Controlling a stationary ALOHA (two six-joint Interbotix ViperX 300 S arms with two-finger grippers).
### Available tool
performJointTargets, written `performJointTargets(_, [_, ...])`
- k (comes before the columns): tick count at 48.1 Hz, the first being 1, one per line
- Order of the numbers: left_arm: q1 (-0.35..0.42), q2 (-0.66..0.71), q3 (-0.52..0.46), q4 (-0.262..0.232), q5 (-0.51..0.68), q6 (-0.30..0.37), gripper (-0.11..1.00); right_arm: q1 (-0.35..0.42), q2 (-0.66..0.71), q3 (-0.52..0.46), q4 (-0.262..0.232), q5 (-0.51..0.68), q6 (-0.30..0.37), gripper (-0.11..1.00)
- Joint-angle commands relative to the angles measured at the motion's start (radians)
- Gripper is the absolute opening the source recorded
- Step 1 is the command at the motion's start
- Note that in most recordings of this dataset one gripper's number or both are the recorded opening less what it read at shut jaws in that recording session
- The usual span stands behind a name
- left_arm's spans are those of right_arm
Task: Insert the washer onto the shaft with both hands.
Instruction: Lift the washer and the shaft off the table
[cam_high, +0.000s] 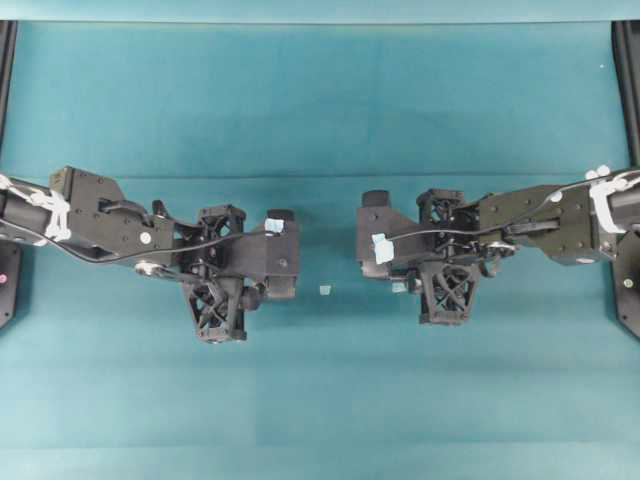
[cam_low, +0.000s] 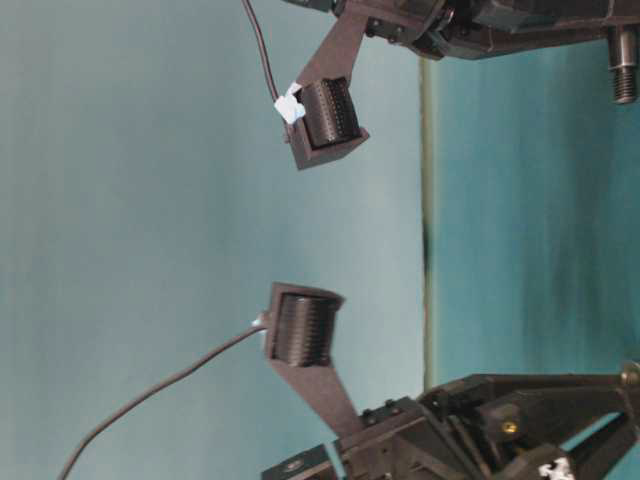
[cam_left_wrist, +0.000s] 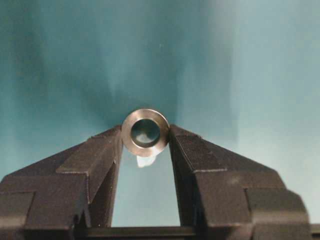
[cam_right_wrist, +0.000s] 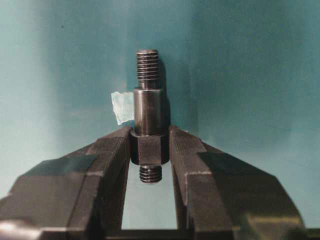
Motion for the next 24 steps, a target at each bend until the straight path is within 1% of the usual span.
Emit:
performJointTargets(1, [-0.002,-0.037,0.009,0.003,-0.040,-0.002,0.37,-0.009,-0.031,0.000,0.005,-0.028,-0.008,0.00])
performJointTargets(5, [-0.003,-0.058,0.031,0.003,-0.092,-0.002,0.37,-0.009,-0.055,0.017,0.008,-0.058,-0.005,0.00])
performJointTargets(11, [-0.003,-0.103,0.078,0.003,-0.207,-0.003,0.37,-0.009,-0.106,0.057,0.017,-0.132,0.000,0.00])
performJointTargets(14, [-0.002,-0.126,0.106,0.003,-0.282,-0.003,0.37,-0.008,-0.133,0.083,0.023,-0.183,0.002,0.00])
performJointTargets(24, [-0.002,-0.169,0.170,0.000,-0.426,-0.005,0.37,0.020,-0.196,0.192,0.031,-0.387,0.040,0.00])
